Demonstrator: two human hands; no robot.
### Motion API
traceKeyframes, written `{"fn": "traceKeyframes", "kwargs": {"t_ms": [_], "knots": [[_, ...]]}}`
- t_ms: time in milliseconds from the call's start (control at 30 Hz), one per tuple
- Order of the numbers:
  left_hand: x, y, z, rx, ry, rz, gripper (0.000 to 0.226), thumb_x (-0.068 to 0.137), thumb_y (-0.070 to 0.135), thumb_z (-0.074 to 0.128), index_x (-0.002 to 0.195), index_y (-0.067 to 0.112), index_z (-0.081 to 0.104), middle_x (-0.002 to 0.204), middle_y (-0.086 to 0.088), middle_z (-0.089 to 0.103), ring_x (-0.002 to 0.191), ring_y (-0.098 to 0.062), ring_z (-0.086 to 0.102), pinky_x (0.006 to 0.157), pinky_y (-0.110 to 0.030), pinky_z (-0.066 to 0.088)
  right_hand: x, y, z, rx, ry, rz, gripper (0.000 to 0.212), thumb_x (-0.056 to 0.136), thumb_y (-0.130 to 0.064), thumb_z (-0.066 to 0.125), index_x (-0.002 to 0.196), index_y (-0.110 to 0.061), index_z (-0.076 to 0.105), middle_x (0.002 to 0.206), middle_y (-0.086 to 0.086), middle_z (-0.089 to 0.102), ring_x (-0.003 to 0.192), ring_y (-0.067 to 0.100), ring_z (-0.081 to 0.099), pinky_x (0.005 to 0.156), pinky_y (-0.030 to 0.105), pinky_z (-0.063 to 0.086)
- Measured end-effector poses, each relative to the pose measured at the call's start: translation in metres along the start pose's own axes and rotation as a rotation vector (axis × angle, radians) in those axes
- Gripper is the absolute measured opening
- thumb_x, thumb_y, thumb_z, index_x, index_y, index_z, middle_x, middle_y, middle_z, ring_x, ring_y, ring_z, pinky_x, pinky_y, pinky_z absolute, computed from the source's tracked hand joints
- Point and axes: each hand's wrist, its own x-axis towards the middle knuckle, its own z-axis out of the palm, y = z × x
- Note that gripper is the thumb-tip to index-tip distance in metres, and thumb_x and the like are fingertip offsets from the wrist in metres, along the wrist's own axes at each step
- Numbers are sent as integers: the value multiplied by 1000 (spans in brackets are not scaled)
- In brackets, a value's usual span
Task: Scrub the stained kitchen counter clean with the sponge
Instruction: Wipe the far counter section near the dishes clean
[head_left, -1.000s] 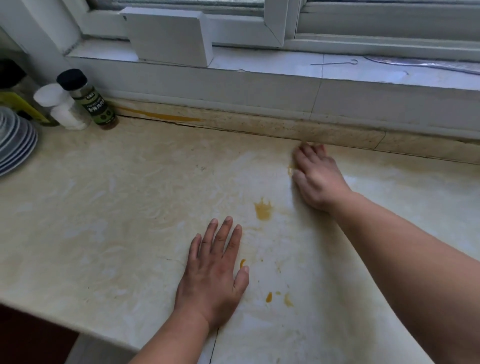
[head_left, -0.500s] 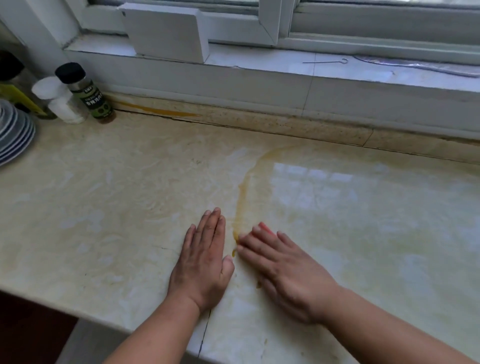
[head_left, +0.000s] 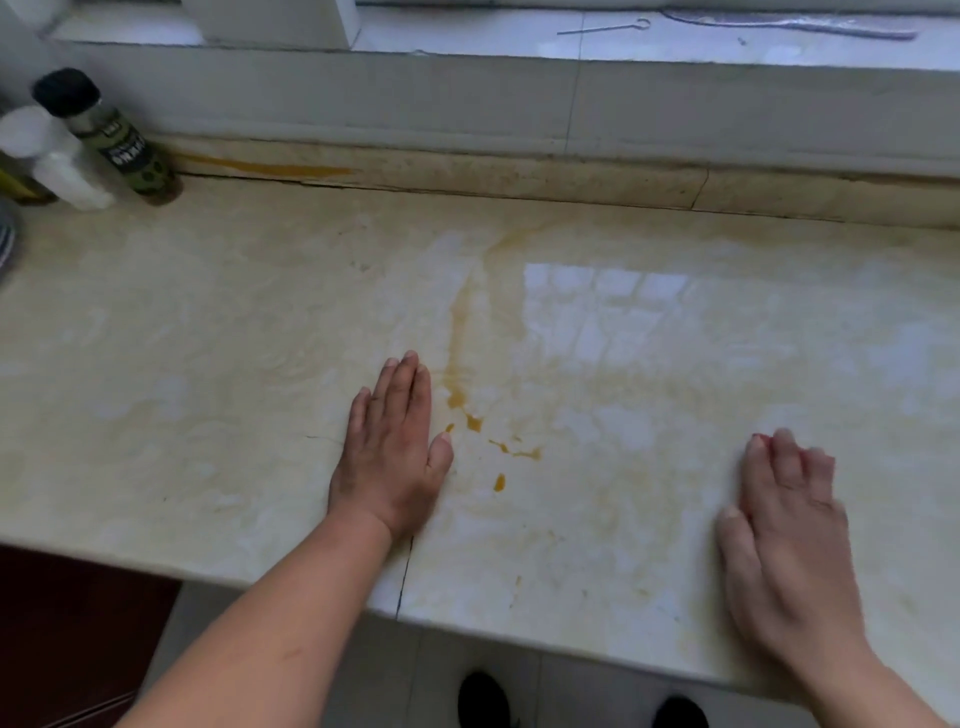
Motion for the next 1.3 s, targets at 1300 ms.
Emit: {"fn": "traceKeyframes", "kwargs": {"t_ms": [1300], "knots": [[0,-1,0,-24,44,-21,85,85,38,19,165,12,16,175,-3,5,160,-16,-1,130,-43,3,-98,-70,39,18,-36,-377,73,99,-27,39,161,-26,1,169,-7,-11,155,22,-13,121,42,-2]]}}
